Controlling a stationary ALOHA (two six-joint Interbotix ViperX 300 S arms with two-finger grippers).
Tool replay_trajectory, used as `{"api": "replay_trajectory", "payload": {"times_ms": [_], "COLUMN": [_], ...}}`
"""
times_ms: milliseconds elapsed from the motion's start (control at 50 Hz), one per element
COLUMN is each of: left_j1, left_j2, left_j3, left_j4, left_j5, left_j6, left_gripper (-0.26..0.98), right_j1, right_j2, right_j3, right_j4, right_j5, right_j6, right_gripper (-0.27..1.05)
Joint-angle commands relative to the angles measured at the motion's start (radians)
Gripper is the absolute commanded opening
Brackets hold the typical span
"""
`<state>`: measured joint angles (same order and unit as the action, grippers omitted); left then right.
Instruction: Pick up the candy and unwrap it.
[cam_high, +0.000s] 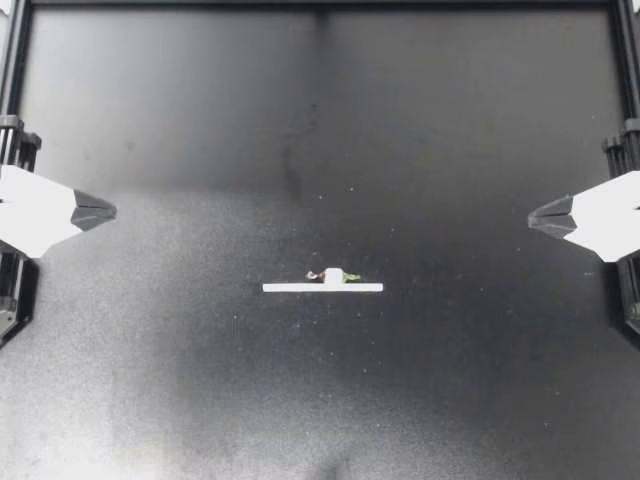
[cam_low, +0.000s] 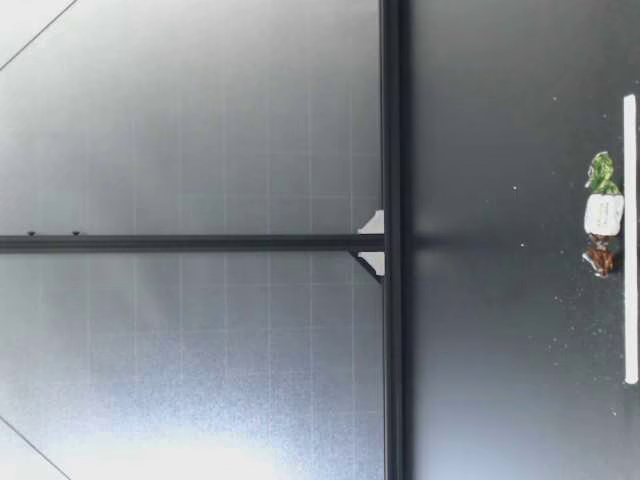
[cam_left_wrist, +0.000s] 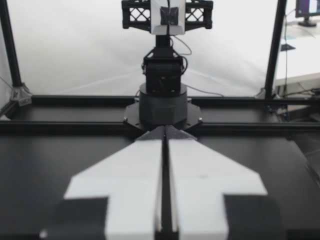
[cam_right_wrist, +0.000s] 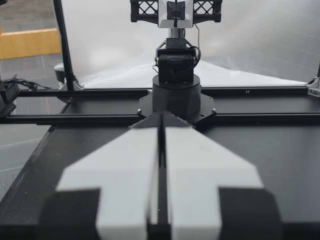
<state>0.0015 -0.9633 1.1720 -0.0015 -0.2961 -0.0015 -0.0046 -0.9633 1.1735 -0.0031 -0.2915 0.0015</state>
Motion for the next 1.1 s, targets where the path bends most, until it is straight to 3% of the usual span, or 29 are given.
{"api": "replay_trajectory", "payload": {"times_ms": [0, 240, 420, 680, 840, 1080], "left_j1": [0.015, 0.015, 0.015, 0.015, 0.015, 0.015], "left_j2": [0.011, 0.018, 0.051, 0.095, 0.100, 0.101], "left_j3": [-0.008, 0.014, 0.037, 0.037, 0.037, 0.041], "left_j4": [-0.002, -0.002, -0.002, -0.003, -0.003, -0.002], "left_j5": [-0.017, -0.067, -0.086, -0.095, -0.104, -0.114], "left_j6": [0.008, 0.008, 0.008, 0.006, 0.006, 0.008], "left_gripper": [-0.10, -0.12, -0.12, -0.12, -0.12, -0.12], "right_j1": [-0.006, -0.006, -0.018, -0.049, -0.069, -0.078], "right_j2": [0.008, 0.100, 0.281, 0.557, 0.676, 0.881], "right_j3": [-0.012, -0.048, -0.110, -0.233, -0.310, -0.416], "right_j4": [-0.002, -0.002, -0.003, -0.003, -0.006, -0.006], "right_j5": [-0.012, -0.012, 0.020, 0.215, 0.313, 0.385], "right_j6": [-0.002, -0.005, -0.003, -0.003, -0.002, -0.002], "right_gripper": [-0.15, -0.15, -0.15, -0.09, 0.05, 0.48]}}
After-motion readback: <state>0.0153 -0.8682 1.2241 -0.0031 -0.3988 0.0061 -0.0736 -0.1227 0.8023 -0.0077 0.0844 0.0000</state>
